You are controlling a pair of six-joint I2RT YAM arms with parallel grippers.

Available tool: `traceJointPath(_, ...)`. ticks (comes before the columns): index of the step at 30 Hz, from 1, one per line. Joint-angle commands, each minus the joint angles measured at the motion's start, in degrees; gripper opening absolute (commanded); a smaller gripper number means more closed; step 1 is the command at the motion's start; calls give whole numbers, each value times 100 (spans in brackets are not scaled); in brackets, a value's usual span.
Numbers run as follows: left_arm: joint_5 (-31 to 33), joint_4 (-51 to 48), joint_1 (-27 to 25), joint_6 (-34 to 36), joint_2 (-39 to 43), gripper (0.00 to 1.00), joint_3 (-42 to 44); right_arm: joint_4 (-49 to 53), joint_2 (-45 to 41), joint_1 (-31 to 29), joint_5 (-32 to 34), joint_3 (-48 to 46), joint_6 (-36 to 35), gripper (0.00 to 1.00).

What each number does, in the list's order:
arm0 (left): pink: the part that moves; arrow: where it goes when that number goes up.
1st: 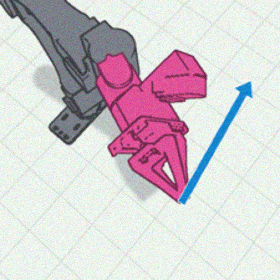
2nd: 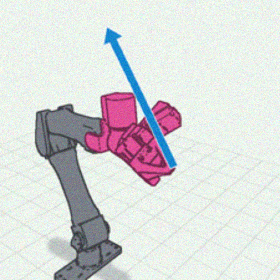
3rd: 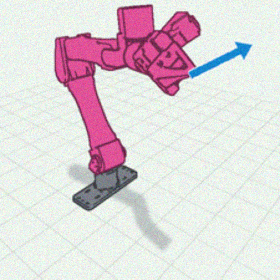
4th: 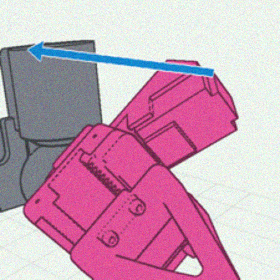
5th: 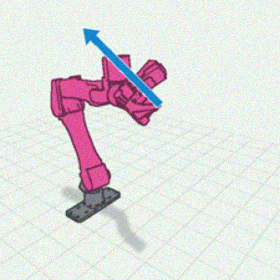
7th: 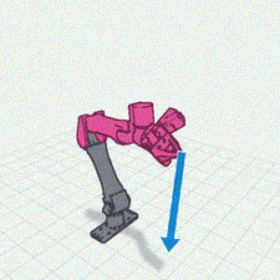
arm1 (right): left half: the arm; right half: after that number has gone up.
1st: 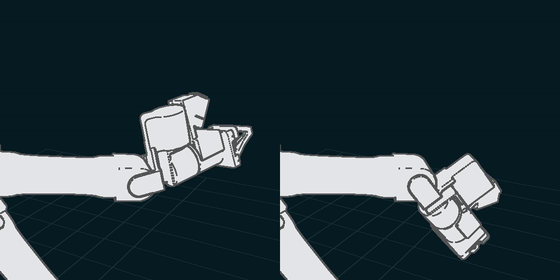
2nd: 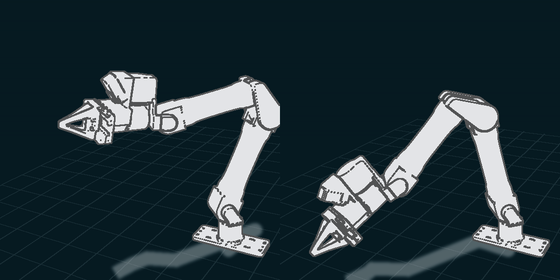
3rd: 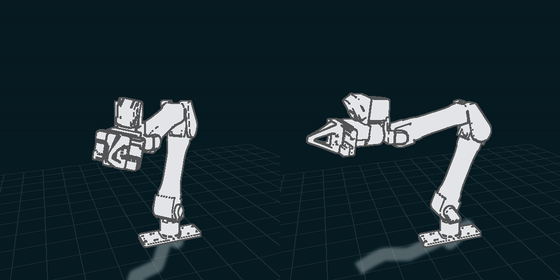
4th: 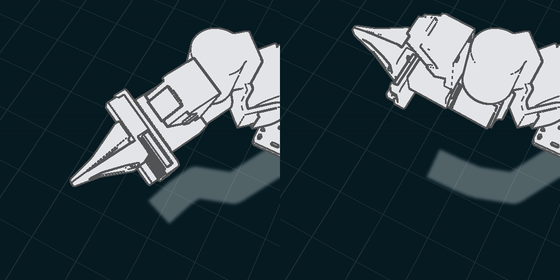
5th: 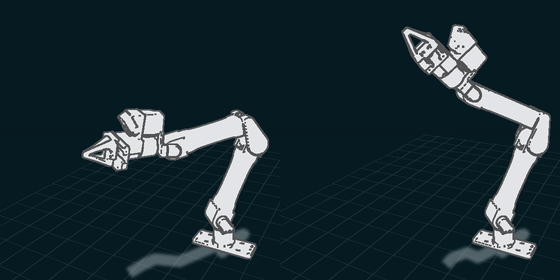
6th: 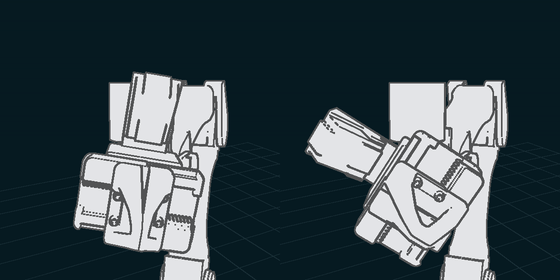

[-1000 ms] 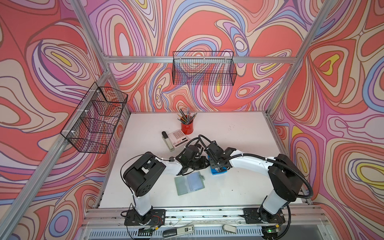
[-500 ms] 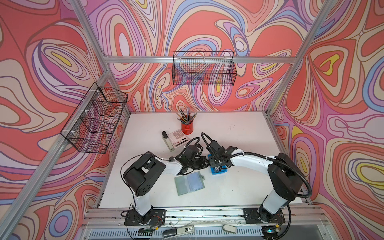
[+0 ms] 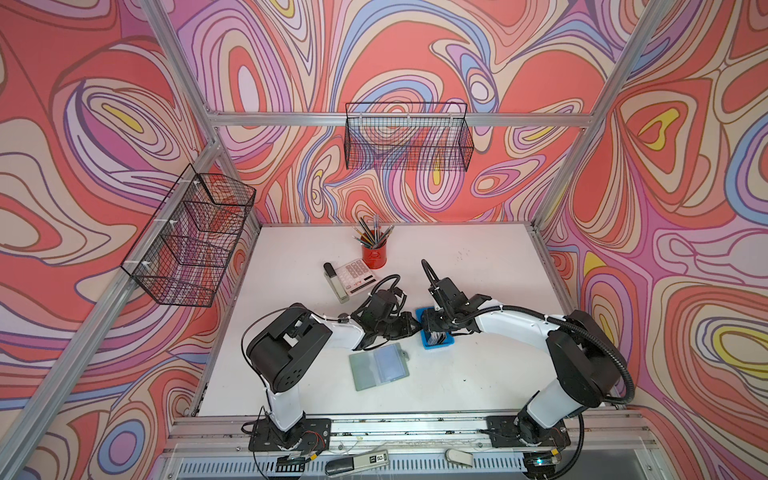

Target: Put the credit cards into the card holder

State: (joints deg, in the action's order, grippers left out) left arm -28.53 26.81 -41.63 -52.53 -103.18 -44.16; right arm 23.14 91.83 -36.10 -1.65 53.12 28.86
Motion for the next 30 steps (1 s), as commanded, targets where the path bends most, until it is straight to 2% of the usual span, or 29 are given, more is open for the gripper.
traceJointPath(1,-8,-154,14,37,-56,14,-66,-208,-364,32,-242,-27,-8,57)
traceJointPath(10,32,-203,26,85,72,15,-40,-24,-600,85,-91,-57,-23,57)
traceJointPath(18,15,-193,25,77,85,15,-40,33,-632,94,29,-87,-30,46)
traceJointPath(30,5,-187,32,77,63,15,-40,128,-698,103,67,-13,-65,22)
